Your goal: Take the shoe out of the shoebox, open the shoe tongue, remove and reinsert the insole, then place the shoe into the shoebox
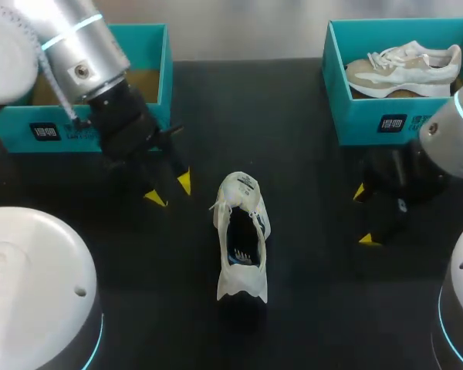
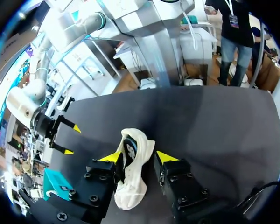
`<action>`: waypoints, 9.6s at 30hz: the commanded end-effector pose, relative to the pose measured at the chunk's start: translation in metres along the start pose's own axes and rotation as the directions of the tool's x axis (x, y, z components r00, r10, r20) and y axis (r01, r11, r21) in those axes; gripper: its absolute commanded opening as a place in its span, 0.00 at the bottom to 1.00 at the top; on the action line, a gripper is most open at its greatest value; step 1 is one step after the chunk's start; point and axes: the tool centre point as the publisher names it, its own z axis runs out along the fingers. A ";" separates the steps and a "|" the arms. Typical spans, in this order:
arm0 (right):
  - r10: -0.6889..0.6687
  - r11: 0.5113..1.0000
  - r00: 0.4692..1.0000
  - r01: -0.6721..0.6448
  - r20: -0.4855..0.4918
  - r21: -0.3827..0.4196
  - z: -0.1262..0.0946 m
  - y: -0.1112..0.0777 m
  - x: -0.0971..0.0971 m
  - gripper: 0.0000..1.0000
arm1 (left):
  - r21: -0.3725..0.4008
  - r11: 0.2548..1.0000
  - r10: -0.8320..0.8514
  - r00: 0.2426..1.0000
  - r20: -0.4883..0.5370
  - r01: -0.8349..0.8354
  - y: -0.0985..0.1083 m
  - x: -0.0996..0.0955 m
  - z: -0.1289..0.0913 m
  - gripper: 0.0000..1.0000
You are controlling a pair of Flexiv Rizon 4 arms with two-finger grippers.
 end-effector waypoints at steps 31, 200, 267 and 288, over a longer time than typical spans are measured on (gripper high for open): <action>-0.001 1.000 1.000 0.001 0.006 -0.001 -0.003 -0.001 0.004 1.00 | -0.110 0.990 0.043 0.923 -0.383 -0.091 -0.003 -0.015 0.014 0.00; -0.001 1.000 1.000 0.001 0.006 -0.001 -0.003 -0.001 0.004 1.00 | -0.197 0.948 0.129 0.868 -0.480 -0.250 0.058 -0.032 0.158 0.00; -0.001 1.000 1.000 0.001 0.006 -0.001 -0.003 -0.001 0.004 1.00 | -0.220 0.946 0.121 0.887 -0.446 -0.240 0.070 -0.017 0.169 0.00; -0.001 1.000 1.000 0.001 0.006 -0.001 -0.003 -0.001 0.004 1.00 | -0.154 0.948 0.183 0.872 -0.454 -0.280 0.063 -0.011 0.228 0.00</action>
